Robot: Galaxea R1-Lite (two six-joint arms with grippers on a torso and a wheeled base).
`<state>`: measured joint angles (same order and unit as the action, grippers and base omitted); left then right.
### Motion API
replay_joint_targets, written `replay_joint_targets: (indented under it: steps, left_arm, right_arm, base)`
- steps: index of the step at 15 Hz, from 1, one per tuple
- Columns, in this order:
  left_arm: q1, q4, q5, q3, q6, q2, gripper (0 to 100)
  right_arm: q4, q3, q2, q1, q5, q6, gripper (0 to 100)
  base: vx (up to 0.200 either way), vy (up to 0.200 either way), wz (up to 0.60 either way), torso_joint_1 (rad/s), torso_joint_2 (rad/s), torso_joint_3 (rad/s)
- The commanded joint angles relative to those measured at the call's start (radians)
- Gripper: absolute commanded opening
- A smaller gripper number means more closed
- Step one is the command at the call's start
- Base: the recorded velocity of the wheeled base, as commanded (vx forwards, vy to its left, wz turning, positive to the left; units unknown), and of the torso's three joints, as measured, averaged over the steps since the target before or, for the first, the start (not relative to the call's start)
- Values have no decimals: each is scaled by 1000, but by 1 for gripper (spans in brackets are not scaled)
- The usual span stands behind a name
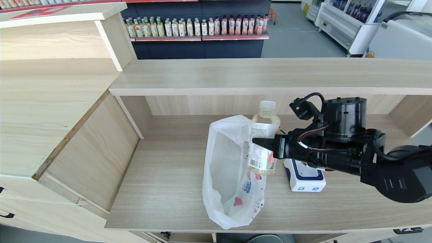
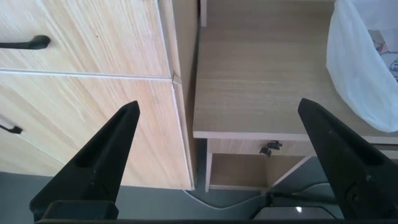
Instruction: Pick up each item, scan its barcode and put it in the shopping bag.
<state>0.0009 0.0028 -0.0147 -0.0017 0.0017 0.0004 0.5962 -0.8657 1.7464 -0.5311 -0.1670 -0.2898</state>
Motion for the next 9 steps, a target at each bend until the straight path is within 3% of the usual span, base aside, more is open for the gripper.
replay_joint_targets:
  steps: [1, 4, 9]
  left_arm:
    - [1, 0, -1, 0, 0, 0, 100]
    - [1, 0, -1, 0, 0, 0, 100]
    - [1, 0, -1, 2, 0, 0, 100]
  right_arm:
    - [1, -9, 51, -24, 0, -29, 0]
    - [1, -6, 97, -72, 1, -86, 0]
    - [1, -22, 217, -72, 55, -75, 0]
  base:
    - [0, 0, 0, 0, 0, 0]
    - [0, 0, 0, 0, 0, 0]
    - [0, 0, 0, 0, 0, 0]
